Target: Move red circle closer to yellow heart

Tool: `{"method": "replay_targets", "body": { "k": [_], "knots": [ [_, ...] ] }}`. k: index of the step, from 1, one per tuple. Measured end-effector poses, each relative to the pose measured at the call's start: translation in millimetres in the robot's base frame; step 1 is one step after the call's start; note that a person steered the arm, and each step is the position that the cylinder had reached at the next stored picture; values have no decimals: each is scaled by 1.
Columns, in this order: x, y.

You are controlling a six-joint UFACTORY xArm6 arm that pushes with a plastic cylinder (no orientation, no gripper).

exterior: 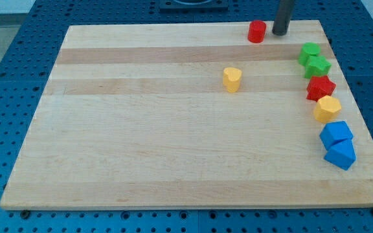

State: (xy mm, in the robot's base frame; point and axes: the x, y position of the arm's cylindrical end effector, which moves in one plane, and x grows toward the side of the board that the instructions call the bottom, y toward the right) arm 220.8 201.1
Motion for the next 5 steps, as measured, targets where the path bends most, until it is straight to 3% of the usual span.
{"method": "replay_targets", "body": {
  "k": [2,5],
  "knots": [
    [-28,-57],
    [82,-58]
  ]
}}
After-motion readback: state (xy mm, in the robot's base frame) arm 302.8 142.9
